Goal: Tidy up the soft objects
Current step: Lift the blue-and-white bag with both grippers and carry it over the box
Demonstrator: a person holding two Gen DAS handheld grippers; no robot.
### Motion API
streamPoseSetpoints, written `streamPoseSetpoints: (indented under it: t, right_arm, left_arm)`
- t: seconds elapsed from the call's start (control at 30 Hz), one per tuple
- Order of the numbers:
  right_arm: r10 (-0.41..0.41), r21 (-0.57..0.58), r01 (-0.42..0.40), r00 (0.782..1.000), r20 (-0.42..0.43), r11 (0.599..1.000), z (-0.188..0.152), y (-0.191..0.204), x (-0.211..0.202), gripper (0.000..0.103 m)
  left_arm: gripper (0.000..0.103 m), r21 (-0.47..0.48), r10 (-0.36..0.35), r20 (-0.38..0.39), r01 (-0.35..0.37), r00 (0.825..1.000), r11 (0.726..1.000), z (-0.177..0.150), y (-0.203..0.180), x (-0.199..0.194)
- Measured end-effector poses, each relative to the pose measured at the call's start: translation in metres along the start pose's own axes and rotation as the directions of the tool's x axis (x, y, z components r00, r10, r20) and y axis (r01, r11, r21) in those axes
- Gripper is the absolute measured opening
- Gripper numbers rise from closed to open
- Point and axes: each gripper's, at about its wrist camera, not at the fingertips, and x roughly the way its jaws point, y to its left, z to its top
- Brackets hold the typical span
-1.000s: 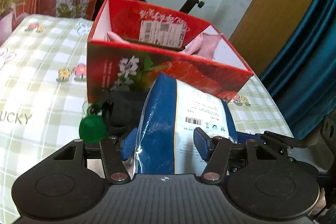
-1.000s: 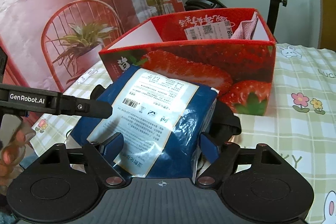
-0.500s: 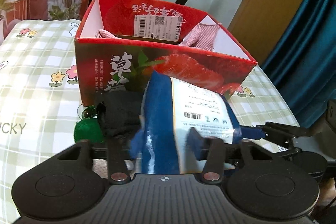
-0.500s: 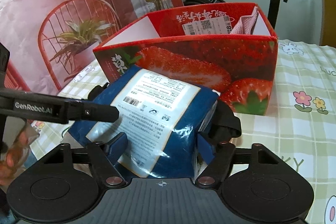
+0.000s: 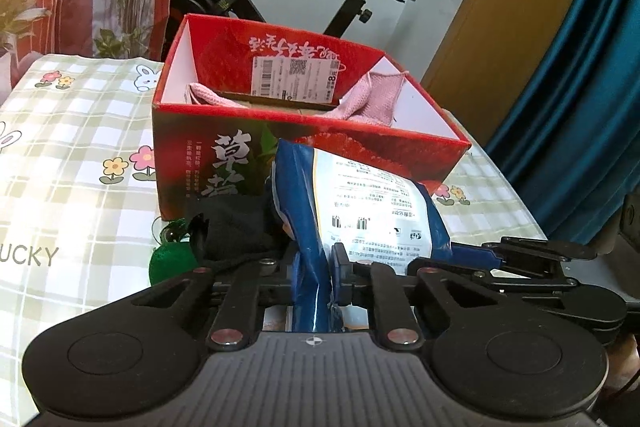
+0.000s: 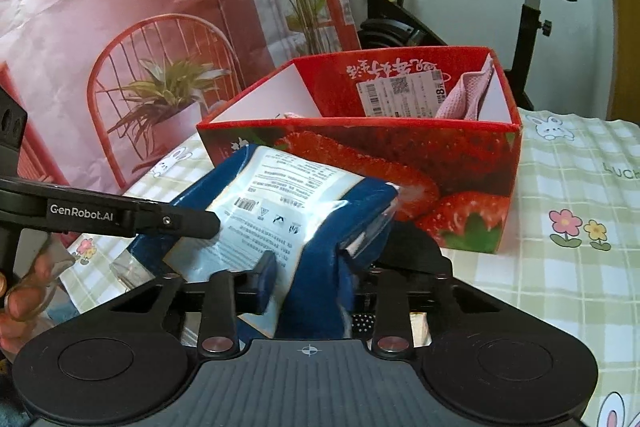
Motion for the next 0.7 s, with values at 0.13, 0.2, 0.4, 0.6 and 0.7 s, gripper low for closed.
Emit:
streamPoseSetpoints:
  t: [0.13,0.2,0.4,0.6,0.7]
  right_arm:
    - [0.000,-0.019,0.001,1.000,0.027,1.000,0.004,0.004,-0.006,0.023]
    - [0.001,-0.027,0.000,0.999,0.043,1.000,0.007,0.007,-0.011,0.022]
    - [0.013,-0.056,-0.007,0.995,0.098,0.998,0.022,0.012,-0.022,0.021]
    - [0.022,-0.101,-0.008,0.991,0.132,0.995,0.050,0.013,-0.023,0.021]
    - [0.031,-0.122,-0.013,0.989,0.142,0.992,0.068,0.012,-0.021,0.021]
  left_arm:
    - [0.015,0.013,0.014,0.026,-0.014,1.000,1.000,0.001,-0.004,-0.008]
    - [0.015,0.014,0.014,0.042,-0.014,0.999,1.000,0.002,-0.005,-0.013]
    - [0.015,0.025,-0.006,0.097,0.004,0.995,1.000,0.013,-0.007,-0.027]
    - [0.015,0.037,-0.015,0.134,0.010,0.991,0.999,0.033,-0.005,-0.031]
    - [0.015,0.045,-0.019,0.149,0.012,0.989,0.999,0.048,-0.003,-0.031]
